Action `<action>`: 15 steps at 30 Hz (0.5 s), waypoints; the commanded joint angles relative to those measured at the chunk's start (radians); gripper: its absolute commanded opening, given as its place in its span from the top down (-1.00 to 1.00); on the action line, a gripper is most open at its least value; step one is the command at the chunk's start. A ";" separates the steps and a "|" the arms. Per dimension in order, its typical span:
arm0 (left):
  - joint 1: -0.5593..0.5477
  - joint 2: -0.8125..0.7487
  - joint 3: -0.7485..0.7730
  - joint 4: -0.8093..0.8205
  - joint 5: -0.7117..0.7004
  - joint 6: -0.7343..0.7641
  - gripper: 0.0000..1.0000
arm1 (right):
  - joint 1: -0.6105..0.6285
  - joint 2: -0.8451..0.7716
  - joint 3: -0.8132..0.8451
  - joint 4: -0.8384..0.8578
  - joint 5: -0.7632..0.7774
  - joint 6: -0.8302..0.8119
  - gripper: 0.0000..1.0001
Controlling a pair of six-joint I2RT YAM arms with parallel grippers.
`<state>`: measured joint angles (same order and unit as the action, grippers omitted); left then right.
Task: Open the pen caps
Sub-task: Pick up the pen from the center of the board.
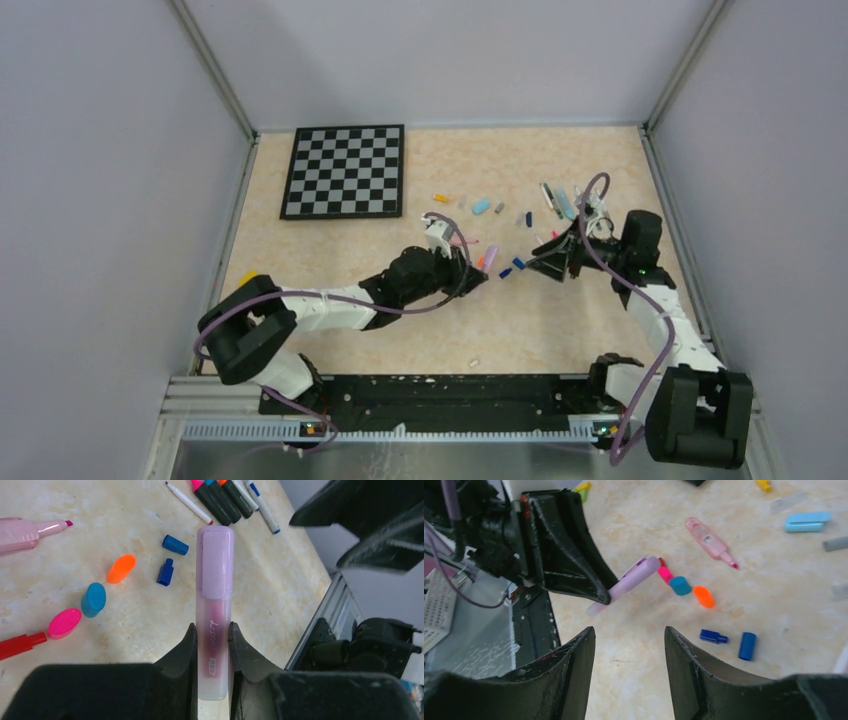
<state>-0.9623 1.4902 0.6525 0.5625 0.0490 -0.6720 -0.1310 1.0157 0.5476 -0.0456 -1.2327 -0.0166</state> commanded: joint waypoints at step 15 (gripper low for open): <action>-0.013 0.097 0.026 0.396 -0.141 -0.192 1.00 | 0.319 0.065 -0.037 0.232 0.248 0.190 -0.18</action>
<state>-0.9585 1.5730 0.6369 0.8581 -0.0315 -0.8330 0.1341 1.0771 0.5167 0.1230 -1.0824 0.1246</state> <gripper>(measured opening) 0.225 0.589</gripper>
